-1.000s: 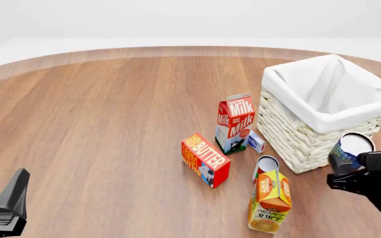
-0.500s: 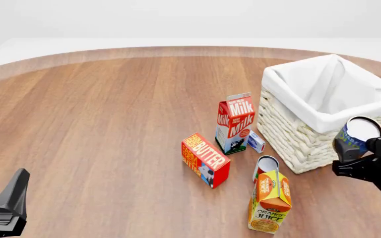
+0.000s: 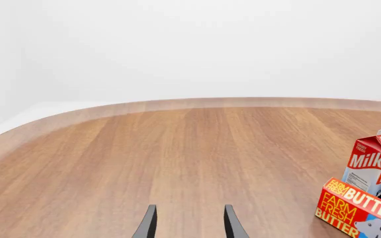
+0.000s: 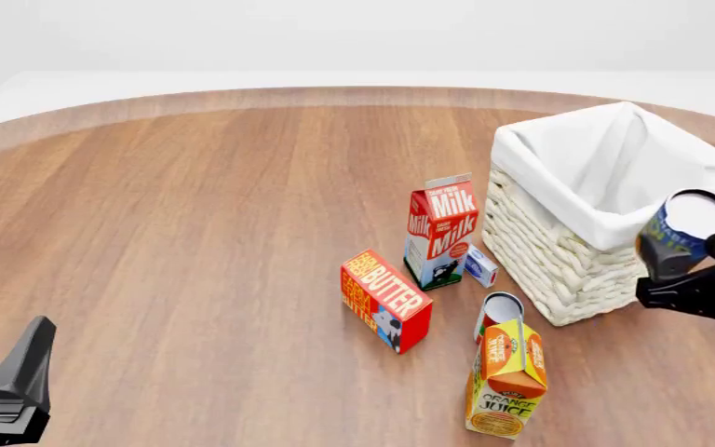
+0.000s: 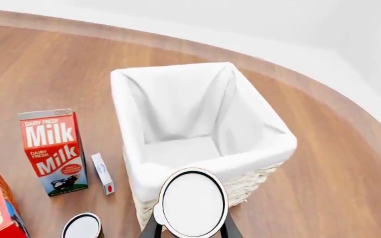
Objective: Pick up the alphabet soup, and put it in the basket.
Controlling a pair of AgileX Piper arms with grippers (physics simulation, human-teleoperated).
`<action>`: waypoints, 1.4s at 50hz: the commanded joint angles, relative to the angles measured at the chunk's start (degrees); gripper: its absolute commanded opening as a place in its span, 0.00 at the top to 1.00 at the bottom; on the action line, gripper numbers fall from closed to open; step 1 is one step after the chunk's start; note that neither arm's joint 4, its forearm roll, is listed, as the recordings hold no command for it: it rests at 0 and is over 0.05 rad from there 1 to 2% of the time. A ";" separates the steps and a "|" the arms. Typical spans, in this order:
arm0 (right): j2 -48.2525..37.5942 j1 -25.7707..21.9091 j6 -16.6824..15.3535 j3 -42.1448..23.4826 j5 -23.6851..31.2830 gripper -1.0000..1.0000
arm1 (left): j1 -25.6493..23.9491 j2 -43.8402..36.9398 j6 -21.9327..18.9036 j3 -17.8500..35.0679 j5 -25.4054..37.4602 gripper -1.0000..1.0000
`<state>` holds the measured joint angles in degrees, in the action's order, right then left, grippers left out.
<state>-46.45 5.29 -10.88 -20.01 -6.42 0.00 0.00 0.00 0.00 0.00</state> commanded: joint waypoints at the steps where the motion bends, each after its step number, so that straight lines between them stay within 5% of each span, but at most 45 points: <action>1: 1.40 -0.38 0.63 -2.38 1.56 1.00 | 0.00 0.00 0.00 0.00 0.00 0.00; 29: 3.09 -0.63 -0.96 -10.91 9.41 1.00 | 0.00 0.00 0.00 0.00 0.00 0.00; 70: -5.86 -1.80 -1.43 -22.60 15.78 1.00 | 0.00 0.00 0.00 0.00 0.00 0.00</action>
<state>-50.45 3.54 -13.20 -39.40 8.33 0.00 0.00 0.00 0.00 0.00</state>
